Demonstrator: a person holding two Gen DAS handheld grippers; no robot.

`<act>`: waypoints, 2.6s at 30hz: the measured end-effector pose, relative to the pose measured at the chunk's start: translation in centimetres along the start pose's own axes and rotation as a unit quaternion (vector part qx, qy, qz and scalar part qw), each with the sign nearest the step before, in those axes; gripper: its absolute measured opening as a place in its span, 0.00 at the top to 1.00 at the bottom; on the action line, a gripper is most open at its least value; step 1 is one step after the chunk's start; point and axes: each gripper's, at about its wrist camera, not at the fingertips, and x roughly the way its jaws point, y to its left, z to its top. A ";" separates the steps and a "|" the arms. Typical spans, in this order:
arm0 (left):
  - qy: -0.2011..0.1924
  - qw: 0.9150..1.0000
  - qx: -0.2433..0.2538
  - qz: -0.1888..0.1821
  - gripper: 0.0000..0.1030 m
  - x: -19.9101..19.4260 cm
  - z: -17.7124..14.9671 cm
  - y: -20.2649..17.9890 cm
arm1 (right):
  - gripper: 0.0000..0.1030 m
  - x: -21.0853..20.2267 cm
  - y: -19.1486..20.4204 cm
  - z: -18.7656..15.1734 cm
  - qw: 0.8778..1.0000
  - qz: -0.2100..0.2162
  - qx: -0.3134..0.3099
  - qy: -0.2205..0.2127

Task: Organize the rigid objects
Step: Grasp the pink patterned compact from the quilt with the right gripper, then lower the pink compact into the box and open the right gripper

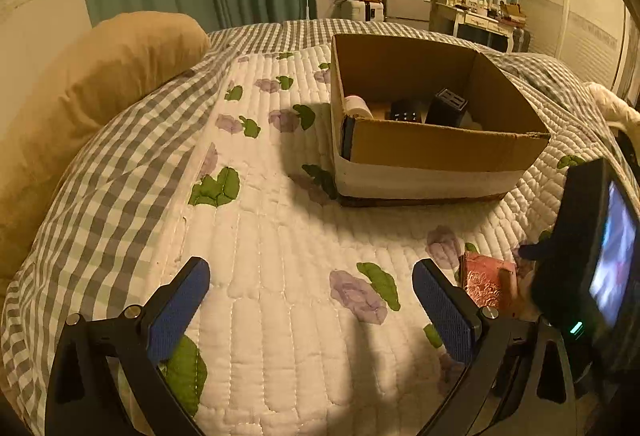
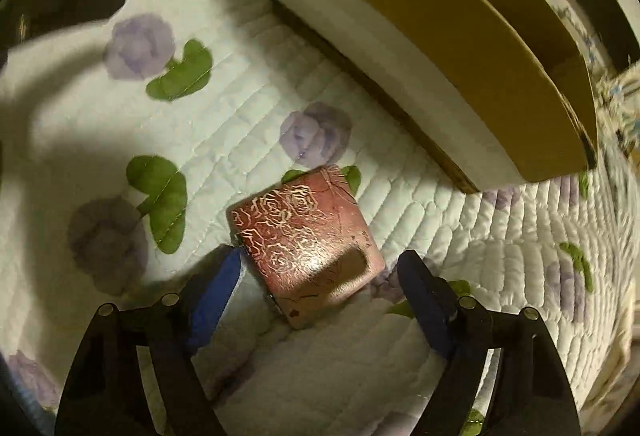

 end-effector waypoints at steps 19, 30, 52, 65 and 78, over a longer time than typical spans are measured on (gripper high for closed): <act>0.019 1.000 0.013 -0.021 0.00 3.0 1.7 -1.8 | 0.76 0.3 -8.2 1.4 0.988 0.072 0.134 -0.027; -0.020 0.999 0.017 -0.027 0.00 0.1 3.4 -1.9 | 0.91 -8.8 -9.7 0.1 0.968 0.094 0.168 -0.160; -0.108 0.994 0.019 -0.005 0.00 4.0 15.3 -0.3 | 0.91 -10.8 -16.1 12.9 0.946 0.082 0.202 -0.239; -0.082 0.996 0.018 0.000 0.00 7.9 15.5 0.0 | 0.90 -2.6 -17.7 16.0 0.950 0.116 0.227 -0.180; -0.154 0.988 0.023 0.003 0.00 -1.8 16.0 -1.2 | 0.47 -16.4 -20.1 10.2 0.921 0.020 0.264 -0.285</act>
